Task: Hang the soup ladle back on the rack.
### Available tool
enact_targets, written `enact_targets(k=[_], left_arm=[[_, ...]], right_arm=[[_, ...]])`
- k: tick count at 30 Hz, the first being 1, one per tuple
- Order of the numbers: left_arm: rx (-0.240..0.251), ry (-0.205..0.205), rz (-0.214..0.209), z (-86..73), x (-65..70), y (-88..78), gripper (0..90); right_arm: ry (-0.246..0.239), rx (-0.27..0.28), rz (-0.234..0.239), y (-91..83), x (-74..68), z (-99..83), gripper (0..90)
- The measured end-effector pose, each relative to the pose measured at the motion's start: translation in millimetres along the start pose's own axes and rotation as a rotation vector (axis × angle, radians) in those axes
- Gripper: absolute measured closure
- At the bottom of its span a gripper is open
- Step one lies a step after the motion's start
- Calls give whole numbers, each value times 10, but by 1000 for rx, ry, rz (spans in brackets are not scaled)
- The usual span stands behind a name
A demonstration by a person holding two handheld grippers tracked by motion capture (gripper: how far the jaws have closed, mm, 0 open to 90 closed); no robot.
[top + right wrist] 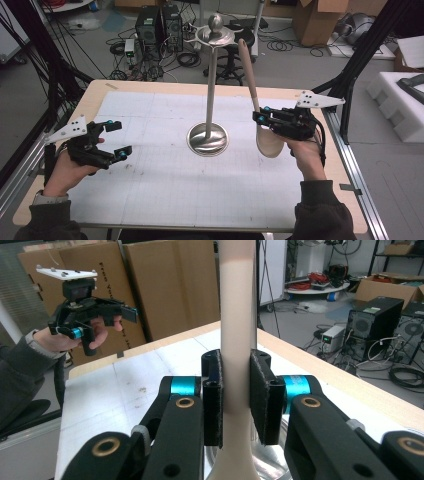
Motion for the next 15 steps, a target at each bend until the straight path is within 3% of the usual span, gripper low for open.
enact_targets(k=[15], left_arm=[[5,1,-1,4,0,-11,30]], right_arm=[[-4,-21,-5,152,-14,-30,779]])
Point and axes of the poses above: each handheld gripper's, and its own axes: y roughly forward along the jaws, z roughly out of its top, x roughly to its right, the point moved 1 cm from there along y, roughly forward along the jaws, and after that the axes turned 12 degrees about -z, right-handed, at the moved point
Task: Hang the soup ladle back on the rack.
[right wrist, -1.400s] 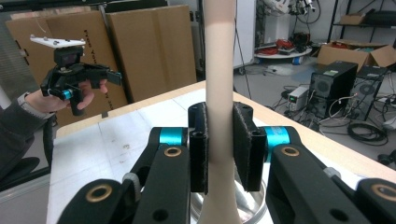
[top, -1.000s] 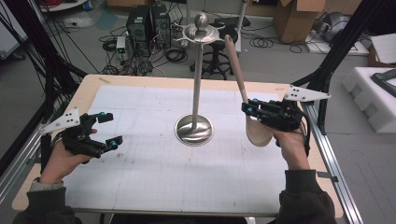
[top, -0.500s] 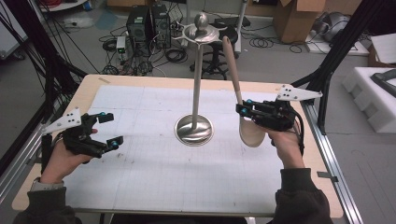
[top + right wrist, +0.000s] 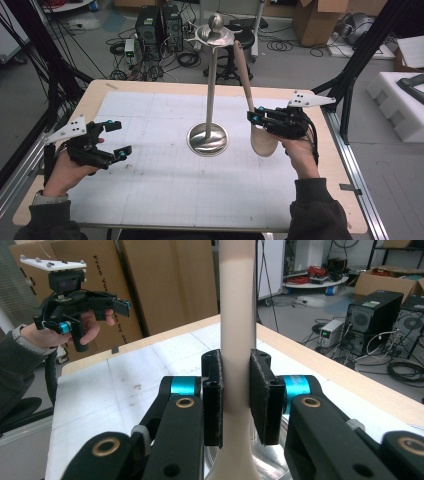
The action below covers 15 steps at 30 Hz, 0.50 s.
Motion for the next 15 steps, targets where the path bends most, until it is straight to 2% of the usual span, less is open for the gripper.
enact_targets(k=[9,15], left_arm=[[-2,-2,-2,-2,2,9,30],[3,-4,-1,1,2,-4,30]], right_arm=[[-9,-24,2,111,0,-1,779],[-35,-48,-23,245,-42,21,779]])
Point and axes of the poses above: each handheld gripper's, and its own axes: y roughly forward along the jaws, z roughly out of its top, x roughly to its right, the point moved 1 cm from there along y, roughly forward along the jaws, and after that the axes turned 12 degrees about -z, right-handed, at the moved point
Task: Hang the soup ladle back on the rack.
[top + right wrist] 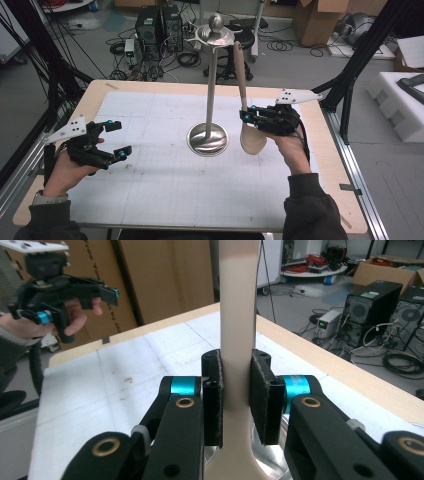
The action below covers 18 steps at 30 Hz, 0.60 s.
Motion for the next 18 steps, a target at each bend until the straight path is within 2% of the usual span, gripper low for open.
enact_targets(k=[18], left_arm=[[6,2,-1,5,1,-12,30]], right_arm=[[-10,18,-33,293,-75,8,778]])
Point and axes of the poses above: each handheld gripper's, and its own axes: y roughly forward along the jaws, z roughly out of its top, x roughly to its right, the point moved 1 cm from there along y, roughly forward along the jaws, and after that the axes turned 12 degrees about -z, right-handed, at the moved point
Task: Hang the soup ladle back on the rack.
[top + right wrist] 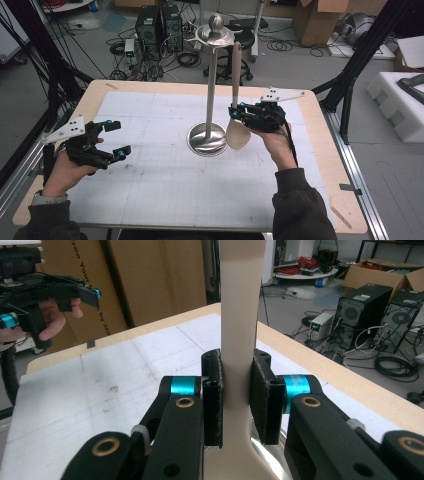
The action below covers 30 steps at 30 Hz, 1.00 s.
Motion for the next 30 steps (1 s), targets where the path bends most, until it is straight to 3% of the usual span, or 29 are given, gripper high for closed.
enact_targets(k=[8,11,13,18,25,29,30], left_arm=[[-3,1,0,-4,-1,6,30],[-7,2,-2,-4,1,9,30],[-4,3,-1,-2,3,6,30],[-3,2,3,-1,5,-11,30],[0,1,10,-2,6,-28,30],[-3,2,11,-2,17,-31,30],[-4,2,12,-2,18,-33,30]], right_arm=[[-9,27,-10,66,-6,-18,773],[-26,37,-45,86,-31,-23,754],[-33,44,-54,82,-38,-31,661],[-13,61,-92,27,-32,-66,561],[-9,101,-138,-139,-50,-123,172],[-22,107,-148,-257,-51,-165,3],[-21,102,-151,-271,-51,-175,1]])
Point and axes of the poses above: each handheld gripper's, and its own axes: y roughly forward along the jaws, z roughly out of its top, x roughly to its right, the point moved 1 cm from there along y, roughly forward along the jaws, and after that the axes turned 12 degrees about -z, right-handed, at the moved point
